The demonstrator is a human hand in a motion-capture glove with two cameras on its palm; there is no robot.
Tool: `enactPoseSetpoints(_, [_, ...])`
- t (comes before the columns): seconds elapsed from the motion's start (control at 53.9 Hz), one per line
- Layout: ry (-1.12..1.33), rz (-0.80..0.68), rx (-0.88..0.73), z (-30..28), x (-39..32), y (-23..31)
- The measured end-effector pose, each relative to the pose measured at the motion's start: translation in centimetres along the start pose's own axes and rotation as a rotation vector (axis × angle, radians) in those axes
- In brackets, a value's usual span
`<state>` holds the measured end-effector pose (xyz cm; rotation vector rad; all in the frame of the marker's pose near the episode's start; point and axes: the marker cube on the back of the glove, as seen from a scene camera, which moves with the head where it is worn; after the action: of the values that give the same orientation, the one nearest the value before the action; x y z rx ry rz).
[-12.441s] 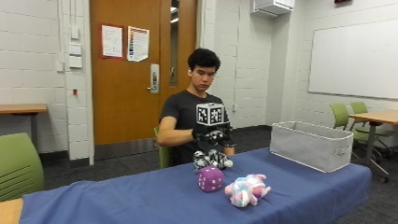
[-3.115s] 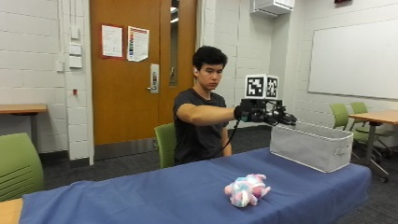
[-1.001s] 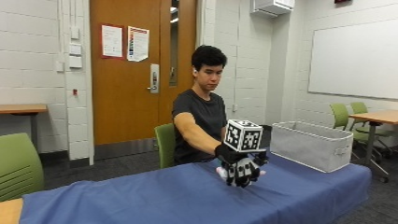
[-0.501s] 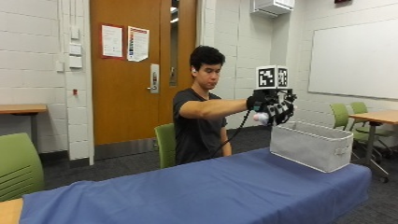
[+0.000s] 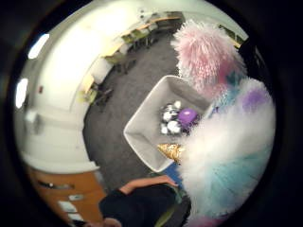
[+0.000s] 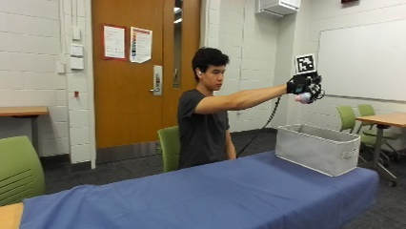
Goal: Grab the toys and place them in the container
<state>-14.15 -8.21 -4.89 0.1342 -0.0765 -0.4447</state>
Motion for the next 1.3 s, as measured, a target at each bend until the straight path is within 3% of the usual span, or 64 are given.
enactPoseSetpoints(0.093, [-0.075, 0.048, -0.007, 0.9, -2.1, -1.0])
enactPoseSetpoints(0.204, [-0.101, -0.261, -0.014, 2.8, -0.5, -0.3])
enactPoseSetpoints(0.297, [-0.149, -0.135, -0.034, 4.0, -3.1, -1.1])
enactPoseSetpoints(0.371, [-0.119, -0.205, -0.051, 5.4, -3.9, -1.0])
enactPoseSetpoints(0.445, [-0.108, -0.177, -0.068, 6.6, -4.3, -1.1])
enactPoseSetpoints(0.593, [-0.107, -0.213, -0.276, 8.8, -3.4, -0.1])
enactPoseSetpoints(0.909, [-0.101, -0.088, -0.147, 6.7, 3.0, 2.1])
enactPoseSetpoints(0.983, [0.010, -0.007, -0.115, 6.1, 0.4, 3.1])
enactPoseSetpoints(1.038, [0.046, -0.031, -0.090, 5.6, -0.7, 4.4])
enactPoseSetpoints(1.298, [0.027, 0.030, -0.080, 5.0, 10.9, 12.7])
